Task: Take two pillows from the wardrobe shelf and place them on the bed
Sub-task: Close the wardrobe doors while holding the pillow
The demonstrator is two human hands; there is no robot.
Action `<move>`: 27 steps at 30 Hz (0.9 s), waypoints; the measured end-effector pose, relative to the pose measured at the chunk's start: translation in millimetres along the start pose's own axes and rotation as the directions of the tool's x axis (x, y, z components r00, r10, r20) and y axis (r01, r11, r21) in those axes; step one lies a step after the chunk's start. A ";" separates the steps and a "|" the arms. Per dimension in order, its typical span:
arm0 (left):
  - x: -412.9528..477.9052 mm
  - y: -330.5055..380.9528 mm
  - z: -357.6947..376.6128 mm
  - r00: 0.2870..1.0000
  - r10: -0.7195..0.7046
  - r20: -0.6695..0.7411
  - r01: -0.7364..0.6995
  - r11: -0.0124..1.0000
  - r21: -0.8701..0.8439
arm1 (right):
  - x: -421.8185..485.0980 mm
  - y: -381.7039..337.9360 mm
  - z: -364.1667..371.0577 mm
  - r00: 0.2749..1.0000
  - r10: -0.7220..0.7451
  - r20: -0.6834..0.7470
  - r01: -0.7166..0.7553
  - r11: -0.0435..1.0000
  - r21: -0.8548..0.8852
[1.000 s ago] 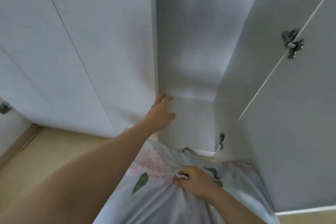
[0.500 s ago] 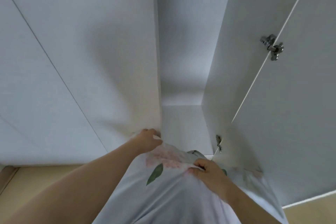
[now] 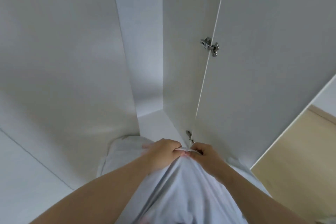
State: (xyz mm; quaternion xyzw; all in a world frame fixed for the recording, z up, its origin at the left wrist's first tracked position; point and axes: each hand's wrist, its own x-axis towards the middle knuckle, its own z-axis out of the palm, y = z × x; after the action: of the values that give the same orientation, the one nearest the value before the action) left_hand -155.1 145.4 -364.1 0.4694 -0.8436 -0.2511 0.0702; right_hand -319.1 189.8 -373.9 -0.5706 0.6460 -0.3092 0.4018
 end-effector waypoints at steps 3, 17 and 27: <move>14.5 25.1 4.1 0.998 0.058 0.001 -0.058 0.998 -0.016 | -11.6 3.1 -20.8 0.994 0.062 -0.088 -0.059 0.998 0.038; 81.7 113.4 16.7 0.975 0.222 0.011 -0.220 0.970 -0.107 | -30.5 22.0 -163.1 0.736 0.466 -0.491 -0.168 0.828 0.534; 92.5 122.6 29.8 0.982 0.186 0.023 -0.182 0.976 -0.120 | 3.8 22.0 -215.7 0.611 0.396 -0.685 -0.133 0.905 0.404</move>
State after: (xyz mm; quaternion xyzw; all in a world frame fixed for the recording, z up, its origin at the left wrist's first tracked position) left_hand -309.3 132.7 -340.7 0.3800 -0.8682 -0.3008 0.1065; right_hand -518.0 176.7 -288.6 -0.2154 0.7739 -0.5519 0.2237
